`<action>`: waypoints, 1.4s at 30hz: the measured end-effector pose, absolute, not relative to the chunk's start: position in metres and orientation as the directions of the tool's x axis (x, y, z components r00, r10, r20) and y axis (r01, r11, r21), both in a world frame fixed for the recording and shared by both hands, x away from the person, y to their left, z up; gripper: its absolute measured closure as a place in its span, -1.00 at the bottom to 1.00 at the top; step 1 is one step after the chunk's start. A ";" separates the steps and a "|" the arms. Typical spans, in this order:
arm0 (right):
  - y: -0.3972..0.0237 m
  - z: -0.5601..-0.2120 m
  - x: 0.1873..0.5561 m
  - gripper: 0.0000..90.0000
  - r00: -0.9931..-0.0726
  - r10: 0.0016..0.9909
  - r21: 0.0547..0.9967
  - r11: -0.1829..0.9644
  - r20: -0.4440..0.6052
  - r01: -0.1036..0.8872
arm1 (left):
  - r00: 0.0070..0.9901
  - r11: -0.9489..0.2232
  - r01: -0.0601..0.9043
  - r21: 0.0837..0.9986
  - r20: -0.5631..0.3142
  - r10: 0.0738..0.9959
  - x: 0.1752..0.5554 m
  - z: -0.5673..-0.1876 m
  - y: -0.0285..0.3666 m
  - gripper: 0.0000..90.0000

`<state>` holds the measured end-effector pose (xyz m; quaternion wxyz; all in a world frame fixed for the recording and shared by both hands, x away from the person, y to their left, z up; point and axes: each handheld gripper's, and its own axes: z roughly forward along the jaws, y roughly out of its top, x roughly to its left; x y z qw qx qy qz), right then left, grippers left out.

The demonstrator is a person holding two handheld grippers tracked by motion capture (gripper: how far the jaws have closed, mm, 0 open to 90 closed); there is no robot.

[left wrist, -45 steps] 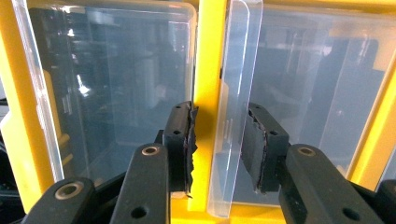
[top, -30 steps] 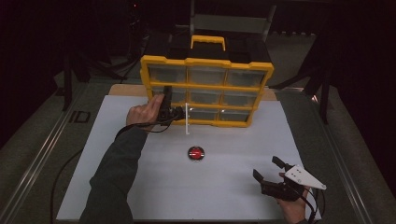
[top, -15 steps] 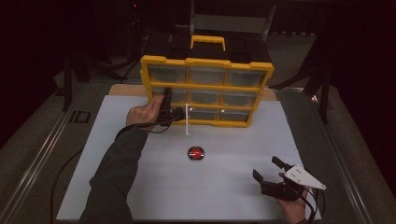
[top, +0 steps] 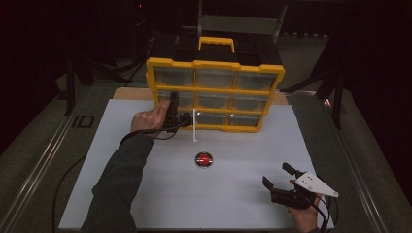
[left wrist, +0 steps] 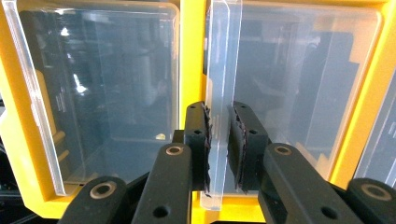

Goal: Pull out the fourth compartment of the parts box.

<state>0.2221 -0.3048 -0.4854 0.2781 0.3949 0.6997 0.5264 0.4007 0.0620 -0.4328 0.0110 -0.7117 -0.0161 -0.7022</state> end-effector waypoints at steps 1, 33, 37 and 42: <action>-0.305 -0.485 0.222 -0.80 -0.533 0.845 0.956 0.134 0.027 0.260 | 0.013 -0.999 0.037 0.007 1.000 0.007 0.401 -0.433 0.062 0.76; -0.305 -0.486 0.222 -0.80 -0.533 0.846 0.956 0.134 0.027 0.261 | 0.023 -1.000 0.014 -0.009 1.000 -0.008 0.379 -0.431 0.064 0.76; -0.305 -0.486 0.222 -0.80 -0.533 0.845 0.956 0.134 0.027 0.262 | 0.021 -1.000 0.015 -0.014 1.000 -0.014 0.374 -0.431 0.064 0.76; -0.304 -0.486 0.222 -0.80 -0.533 0.846 0.955 0.135 0.027 0.263 | 0.023 -1.000 0.013 -0.020 1.000 -0.019 0.369 -0.431 0.065 0.76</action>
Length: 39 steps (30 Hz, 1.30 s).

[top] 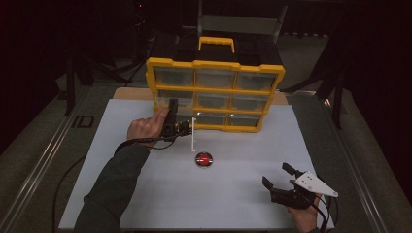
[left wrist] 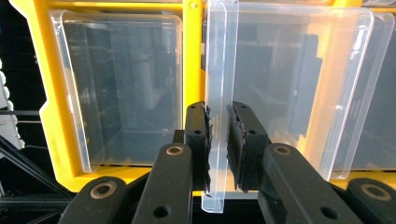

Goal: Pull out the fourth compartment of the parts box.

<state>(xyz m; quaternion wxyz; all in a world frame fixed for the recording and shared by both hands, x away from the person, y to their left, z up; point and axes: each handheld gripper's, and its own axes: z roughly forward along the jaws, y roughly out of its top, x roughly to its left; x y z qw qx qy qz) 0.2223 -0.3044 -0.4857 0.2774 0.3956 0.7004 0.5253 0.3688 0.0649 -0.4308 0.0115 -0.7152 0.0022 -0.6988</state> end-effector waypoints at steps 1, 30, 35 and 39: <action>-0.304 -0.486 0.222 -0.80 -0.533 0.846 0.955 0.135 0.027 0.262 | 0.024 -1.000 0.011 -0.026 0.999 -0.026 0.368 -0.430 0.065 0.76; -0.304 -0.486 0.222 -0.80 -0.533 0.846 0.955 0.134 0.028 0.264 | 0.025 -1.000 -0.002 -0.023 0.999 -0.023 0.342 -0.432 0.067 0.76; -0.304 -0.486 0.223 -0.80 -0.533 0.846 0.955 0.136 0.027 0.264 | 0.033 -1.000 -0.003 -0.022 0.999 -0.022 0.337 -0.431 0.067 0.76; -0.304 -0.486 0.222 -0.80 -0.533 0.846 0.955 0.136 0.026 0.264 | 0.030 -1.000 -0.009 -0.024 0.999 -0.025 0.334 -0.431 0.067 0.76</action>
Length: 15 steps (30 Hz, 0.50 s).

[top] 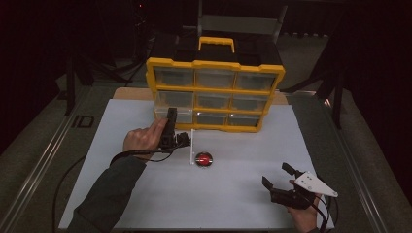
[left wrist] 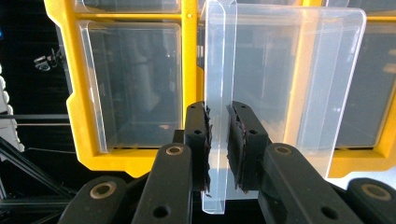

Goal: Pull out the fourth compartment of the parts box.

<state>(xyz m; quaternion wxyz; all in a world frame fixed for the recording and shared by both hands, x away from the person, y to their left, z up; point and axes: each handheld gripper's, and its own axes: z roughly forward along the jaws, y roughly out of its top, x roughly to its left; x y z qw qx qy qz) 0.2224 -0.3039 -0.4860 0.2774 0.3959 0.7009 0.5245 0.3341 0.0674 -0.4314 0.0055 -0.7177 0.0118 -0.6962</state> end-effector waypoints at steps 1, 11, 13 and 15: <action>-0.304 -0.486 0.222 -0.80 -0.533 0.846 0.955 0.136 0.027 0.264 | 0.031 -1.000 -0.008 -0.023 0.999 -0.024 0.333 -0.432 0.068 0.76; -0.304 -0.486 0.222 -0.80 -0.532 0.846 0.955 0.135 0.027 0.263 | 0.028 -1.000 -0.004 -0.023 0.999 -0.023 0.326 -0.433 0.070 0.76; -0.304 -0.486 0.222 -0.80 -0.532 0.846 0.955 0.136 0.027 0.264 | 0.029 -1.000 -0.004 -0.030 0.999 -0.030 0.325 -0.432 0.070 0.76; -0.304 -0.486 0.222 -0.80 -0.533 0.846 0.955 0.137 0.026 0.264 | 0.028 -1.000 -0.008 -0.029 0.999 -0.029 0.324 -0.432 0.070 0.76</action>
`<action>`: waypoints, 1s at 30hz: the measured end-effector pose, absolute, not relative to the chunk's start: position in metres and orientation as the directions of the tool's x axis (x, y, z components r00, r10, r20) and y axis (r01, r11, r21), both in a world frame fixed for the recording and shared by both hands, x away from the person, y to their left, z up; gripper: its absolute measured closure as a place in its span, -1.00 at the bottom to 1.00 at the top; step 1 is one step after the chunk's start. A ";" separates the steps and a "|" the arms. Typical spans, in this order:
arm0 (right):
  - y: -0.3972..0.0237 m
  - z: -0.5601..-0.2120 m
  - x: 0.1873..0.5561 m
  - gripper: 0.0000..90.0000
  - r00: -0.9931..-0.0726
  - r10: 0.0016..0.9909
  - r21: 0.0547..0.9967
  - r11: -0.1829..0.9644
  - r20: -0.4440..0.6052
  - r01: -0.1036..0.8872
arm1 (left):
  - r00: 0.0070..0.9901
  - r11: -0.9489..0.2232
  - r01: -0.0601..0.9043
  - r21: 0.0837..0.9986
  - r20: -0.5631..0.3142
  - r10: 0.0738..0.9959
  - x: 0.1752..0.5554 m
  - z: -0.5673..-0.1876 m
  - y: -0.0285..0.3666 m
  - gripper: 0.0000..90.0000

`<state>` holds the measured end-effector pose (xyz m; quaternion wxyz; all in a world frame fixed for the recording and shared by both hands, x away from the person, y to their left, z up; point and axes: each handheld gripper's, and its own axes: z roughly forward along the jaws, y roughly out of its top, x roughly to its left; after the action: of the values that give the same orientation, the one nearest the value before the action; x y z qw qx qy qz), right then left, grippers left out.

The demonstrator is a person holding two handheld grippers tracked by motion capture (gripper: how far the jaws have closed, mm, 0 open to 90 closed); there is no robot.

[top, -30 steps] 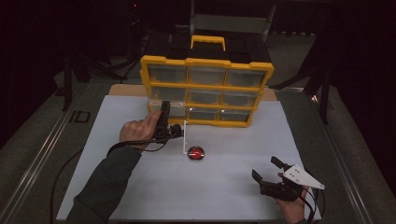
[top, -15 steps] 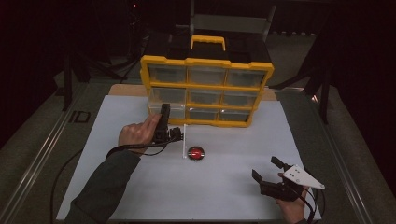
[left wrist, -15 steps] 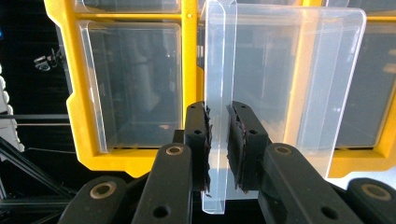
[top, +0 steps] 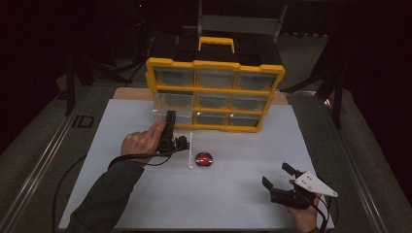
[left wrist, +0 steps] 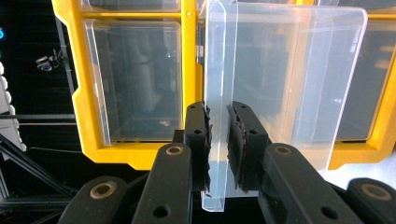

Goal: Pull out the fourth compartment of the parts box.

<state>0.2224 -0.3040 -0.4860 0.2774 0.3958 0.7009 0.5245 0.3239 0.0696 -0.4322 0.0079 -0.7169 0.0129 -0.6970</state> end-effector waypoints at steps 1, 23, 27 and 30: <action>-0.304 -0.486 0.222 -0.80 -0.533 0.846 0.955 0.137 0.026 0.263 | 0.029 -1.000 -0.005 -0.030 0.999 -0.030 0.323 -0.432 0.070 0.76; -0.304 -0.486 0.222 -0.80 -0.532 0.846 0.955 0.135 0.027 0.264 | 0.026 -1.000 -0.009 -0.022 0.999 -0.022 0.320 -0.433 0.069 0.75; -0.304 -0.486 0.222 -0.80 -0.532 0.846 0.955 0.136 0.027 0.265 | 0.027 -1.000 -0.010 -0.022 0.999 -0.022 0.319 -0.433 0.069 0.75; -0.304 -0.486 0.222 -0.80 -0.533 0.845 0.955 0.136 0.027 0.263 | 0.024 -0.999 -0.022 -0.029 0.999 -0.029 0.317 -0.435 0.069 0.77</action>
<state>0.2223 -0.3036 -0.4860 0.2773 0.3955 0.7006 0.5252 0.3172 0.0689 -0.4352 0.0026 -0.7155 0.0178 -0.6984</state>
